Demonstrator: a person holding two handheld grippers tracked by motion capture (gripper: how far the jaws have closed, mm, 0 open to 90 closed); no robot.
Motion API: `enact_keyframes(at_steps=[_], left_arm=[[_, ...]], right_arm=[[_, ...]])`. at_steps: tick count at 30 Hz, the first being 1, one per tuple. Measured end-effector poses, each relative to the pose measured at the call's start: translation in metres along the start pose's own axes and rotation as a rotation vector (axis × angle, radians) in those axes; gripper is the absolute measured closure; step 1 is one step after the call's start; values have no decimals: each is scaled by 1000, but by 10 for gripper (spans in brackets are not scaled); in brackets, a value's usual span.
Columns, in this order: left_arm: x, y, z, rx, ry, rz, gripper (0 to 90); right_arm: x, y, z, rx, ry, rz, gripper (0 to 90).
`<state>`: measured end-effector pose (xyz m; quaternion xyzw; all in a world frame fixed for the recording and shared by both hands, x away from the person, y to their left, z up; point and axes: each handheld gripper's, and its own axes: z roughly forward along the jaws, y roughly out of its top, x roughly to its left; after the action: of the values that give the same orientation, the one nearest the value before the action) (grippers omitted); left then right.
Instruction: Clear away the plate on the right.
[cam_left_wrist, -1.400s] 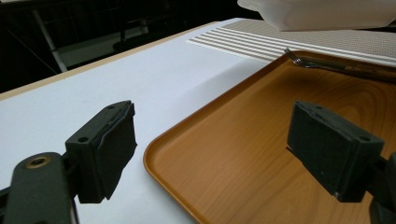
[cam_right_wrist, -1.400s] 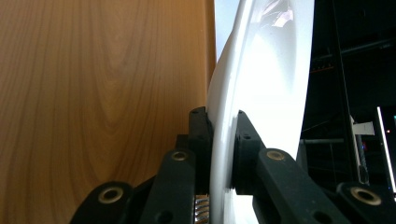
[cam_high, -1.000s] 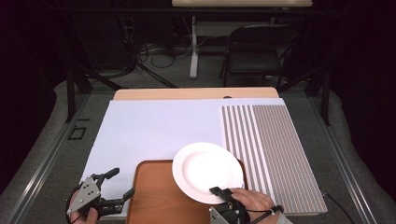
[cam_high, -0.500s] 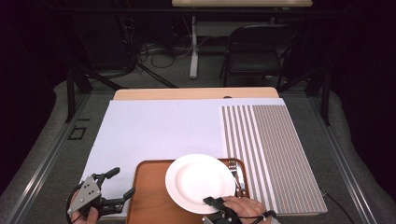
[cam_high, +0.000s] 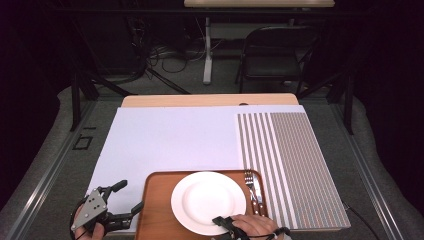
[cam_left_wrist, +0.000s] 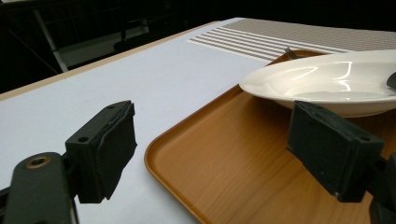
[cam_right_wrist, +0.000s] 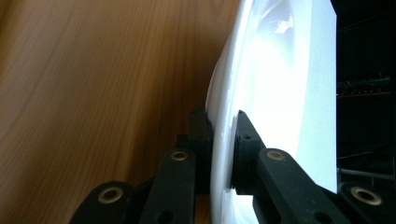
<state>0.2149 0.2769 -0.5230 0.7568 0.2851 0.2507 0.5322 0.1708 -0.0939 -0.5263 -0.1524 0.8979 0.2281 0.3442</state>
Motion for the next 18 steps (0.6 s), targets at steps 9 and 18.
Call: enact_keyframes(at_steps=[9, 18], left_arm=[[1, 0, 0, 0, -1, -1, 152], [1, -1, -1, -4, 0, -6, 152]], right_arm=[[2, 0, 5, 21, 16, -16, 815], [8, 3, 11, 26, 42, -37, 829]])
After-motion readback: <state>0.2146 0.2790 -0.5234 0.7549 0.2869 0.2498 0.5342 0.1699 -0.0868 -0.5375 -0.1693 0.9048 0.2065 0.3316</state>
